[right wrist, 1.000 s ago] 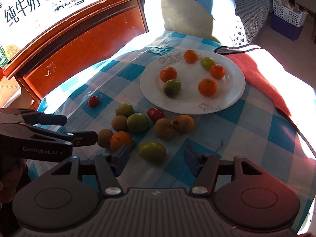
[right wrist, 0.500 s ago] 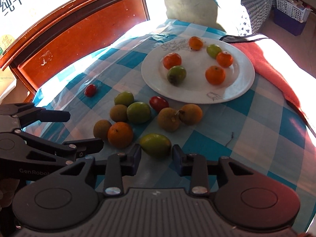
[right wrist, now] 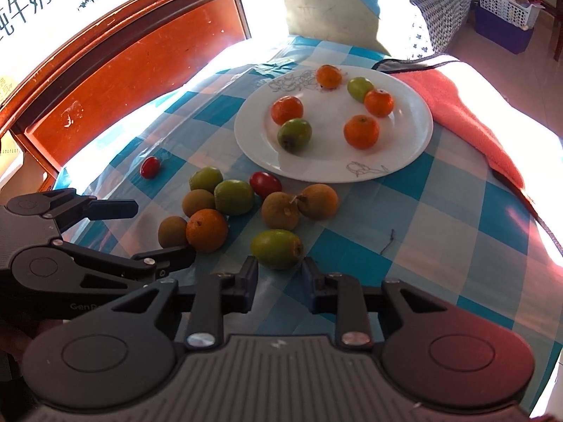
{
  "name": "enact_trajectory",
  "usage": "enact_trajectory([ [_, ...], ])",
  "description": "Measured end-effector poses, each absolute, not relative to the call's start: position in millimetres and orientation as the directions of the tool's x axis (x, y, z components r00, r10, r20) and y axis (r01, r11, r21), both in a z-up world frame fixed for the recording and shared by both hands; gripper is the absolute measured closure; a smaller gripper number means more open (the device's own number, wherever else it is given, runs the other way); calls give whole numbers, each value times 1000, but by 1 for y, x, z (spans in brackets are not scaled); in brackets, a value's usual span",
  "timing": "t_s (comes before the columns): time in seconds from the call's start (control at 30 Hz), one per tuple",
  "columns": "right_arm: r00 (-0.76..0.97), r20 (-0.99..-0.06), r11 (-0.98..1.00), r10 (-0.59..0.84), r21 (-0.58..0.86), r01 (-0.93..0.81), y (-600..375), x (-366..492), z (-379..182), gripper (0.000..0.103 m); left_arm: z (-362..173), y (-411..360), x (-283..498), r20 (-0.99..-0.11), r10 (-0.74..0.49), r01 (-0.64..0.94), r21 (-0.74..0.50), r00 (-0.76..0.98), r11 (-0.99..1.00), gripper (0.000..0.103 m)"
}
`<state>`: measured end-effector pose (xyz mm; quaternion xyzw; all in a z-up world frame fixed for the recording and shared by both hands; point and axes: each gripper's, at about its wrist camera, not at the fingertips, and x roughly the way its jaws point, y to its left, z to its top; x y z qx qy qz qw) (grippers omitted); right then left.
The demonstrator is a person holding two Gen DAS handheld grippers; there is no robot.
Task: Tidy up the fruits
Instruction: 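Grasp a yellow-orange fruit with the left gripper while the right grasps a green fruit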
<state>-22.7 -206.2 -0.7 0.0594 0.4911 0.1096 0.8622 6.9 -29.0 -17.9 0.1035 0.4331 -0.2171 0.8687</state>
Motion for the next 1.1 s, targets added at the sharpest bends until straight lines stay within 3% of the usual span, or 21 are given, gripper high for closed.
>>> enact_trajectory([
  [0.2,488,-832,964,264,246,-103,-212,-21,-1,74,-20,-36,5,-786,-329,517,-14,524,856,39],
  [0.4,493,-821,953,288,297,-64,-218,-18,-3,69,-21,-38,7,-773,-350,529,-22,529,848,40],
  [0.47,495,-817,947,298,316,-48,-220,-17,-4,63,-21,-40,6,-770,-353,539,-14,531,842,43],
  [0.83,508,-811,948,291,316,-37,-214,-14,-7,59,-17,-35,9,-776,-345,503,-41,529,863,77],
  [1.1,511,-820,962,260,265,-64,-209,-15,-8,69,-18,-36,6,-778,-337,506,-28,531,862,77],
])
